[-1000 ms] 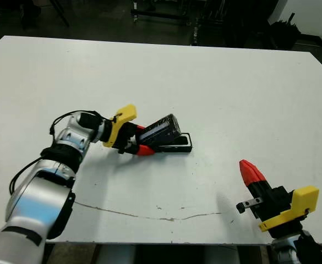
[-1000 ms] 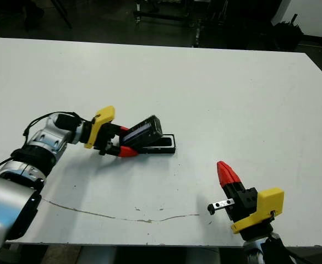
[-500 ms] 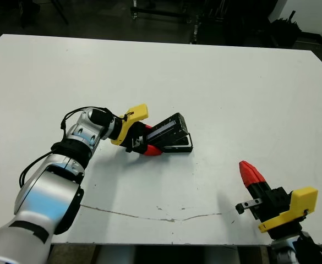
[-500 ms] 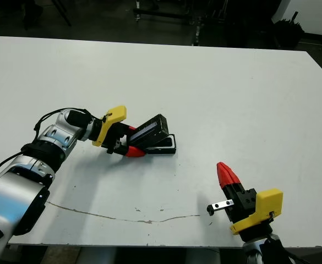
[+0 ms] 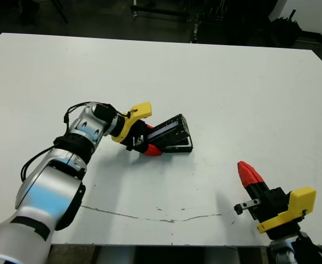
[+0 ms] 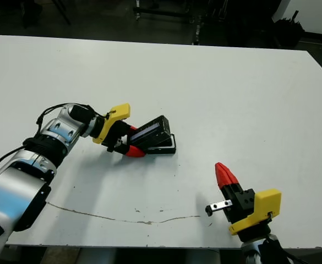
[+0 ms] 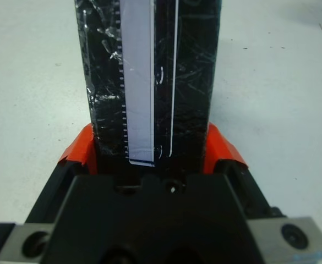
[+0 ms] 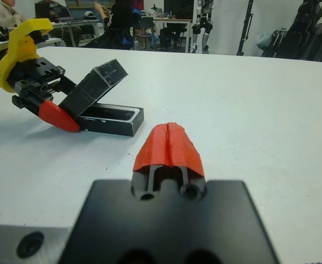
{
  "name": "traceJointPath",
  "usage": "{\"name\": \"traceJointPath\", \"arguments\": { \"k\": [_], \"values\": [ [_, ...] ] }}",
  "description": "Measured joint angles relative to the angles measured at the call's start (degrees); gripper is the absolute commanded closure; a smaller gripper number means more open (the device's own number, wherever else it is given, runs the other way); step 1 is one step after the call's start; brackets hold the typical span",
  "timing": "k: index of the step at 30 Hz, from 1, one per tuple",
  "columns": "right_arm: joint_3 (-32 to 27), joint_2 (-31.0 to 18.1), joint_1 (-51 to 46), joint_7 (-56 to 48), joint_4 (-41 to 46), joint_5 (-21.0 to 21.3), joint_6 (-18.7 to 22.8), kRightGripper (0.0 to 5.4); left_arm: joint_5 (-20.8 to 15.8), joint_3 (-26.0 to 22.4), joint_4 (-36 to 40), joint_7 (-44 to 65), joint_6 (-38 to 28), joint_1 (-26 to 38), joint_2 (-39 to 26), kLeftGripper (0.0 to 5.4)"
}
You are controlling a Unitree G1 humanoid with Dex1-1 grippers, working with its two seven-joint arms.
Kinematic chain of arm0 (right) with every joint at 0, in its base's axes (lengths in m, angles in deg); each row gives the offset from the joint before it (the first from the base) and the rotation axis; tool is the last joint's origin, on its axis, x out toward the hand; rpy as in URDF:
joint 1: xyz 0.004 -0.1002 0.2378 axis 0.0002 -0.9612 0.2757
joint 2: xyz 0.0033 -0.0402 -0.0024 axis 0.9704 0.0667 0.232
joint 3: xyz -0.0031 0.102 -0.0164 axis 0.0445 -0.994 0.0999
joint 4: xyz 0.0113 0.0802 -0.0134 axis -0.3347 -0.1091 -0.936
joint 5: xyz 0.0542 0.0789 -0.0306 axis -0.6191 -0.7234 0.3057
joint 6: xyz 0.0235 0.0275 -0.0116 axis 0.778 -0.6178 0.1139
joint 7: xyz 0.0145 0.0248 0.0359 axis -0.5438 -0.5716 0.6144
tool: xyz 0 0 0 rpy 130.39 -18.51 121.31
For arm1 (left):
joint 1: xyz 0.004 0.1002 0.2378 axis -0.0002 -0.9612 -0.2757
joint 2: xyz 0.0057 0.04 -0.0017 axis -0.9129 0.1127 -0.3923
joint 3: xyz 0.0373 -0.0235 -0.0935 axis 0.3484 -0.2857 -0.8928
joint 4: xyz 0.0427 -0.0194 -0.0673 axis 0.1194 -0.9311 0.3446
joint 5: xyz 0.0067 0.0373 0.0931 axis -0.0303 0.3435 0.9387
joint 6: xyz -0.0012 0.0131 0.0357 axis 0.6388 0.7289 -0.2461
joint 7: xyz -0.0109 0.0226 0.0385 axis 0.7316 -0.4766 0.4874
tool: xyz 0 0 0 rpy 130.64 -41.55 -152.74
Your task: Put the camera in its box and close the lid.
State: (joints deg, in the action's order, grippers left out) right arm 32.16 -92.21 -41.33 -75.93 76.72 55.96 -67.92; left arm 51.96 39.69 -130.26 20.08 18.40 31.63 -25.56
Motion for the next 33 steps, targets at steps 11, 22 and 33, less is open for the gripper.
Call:
{"name": "traceJointPath", "arguments": {
  "k": [11,22,33],
  "values": [
    [0.01,0.0,-0.04,0.27,0.09,0.03,0.07,5.4,0.56,0.04,-0.74,-1.78,6.43,1.3,1.39,2.24],
    [0.0,-0.22,0.34,0.83,0.64,-0.01,0.29,5.4,0.99,1.27,6.94,-9.99,16.08,-0.8,6.19,0.76],
    [0.03,-0.56,1.05,0.79,0.38,-0.01,0.28,5.4,1.13,2.16,10.51,-10.11,14.88,-2.93,5.81,0.0]
  ]
}}
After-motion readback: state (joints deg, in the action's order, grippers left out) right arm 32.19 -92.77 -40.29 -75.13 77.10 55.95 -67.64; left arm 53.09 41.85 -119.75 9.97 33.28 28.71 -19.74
